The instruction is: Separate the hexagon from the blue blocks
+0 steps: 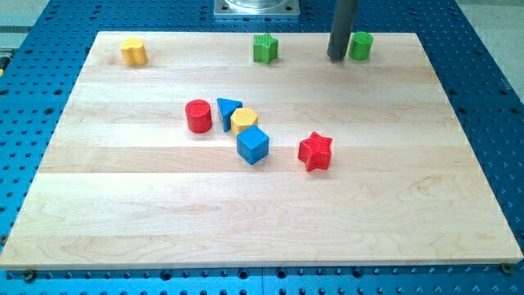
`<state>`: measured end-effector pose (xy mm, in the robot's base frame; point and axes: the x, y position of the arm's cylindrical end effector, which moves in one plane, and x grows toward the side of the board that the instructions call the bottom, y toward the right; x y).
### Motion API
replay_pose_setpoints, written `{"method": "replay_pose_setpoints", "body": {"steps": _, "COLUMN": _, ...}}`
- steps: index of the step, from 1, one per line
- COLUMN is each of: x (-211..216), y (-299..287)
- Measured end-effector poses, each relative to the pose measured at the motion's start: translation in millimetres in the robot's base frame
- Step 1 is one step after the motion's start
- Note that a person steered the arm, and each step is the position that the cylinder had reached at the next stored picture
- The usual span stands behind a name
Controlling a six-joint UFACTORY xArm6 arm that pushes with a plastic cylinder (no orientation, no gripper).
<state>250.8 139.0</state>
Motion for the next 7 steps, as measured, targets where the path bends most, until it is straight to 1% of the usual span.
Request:
{"method": "replay_pose_setpoints", "body": {"steps": 1, "x": 52, "y": -8}}
{"method": "replay_pose_setpoints", "body": {"steps": 2, "x": 103, "y": -30}}
{"method": "replay_pose_setpoints", "body": {"steps": 3, "x": 136, "y": -94}}
{"method": "replay_pose_setpoints", "body": {"steps": 4, "x": 164, "y": -131}}
{"method": "replay_pose_setpoints", "body": {"steps": 5, "x": 184, "y": -148}}
{"method": "replay_pose_setpoints", "body": {"steps": 6, "x": 209, "y": -221}}
{"method": "replay_pose_setpoints", "body": {"steps": 7, "x": 209, "y": -244}}
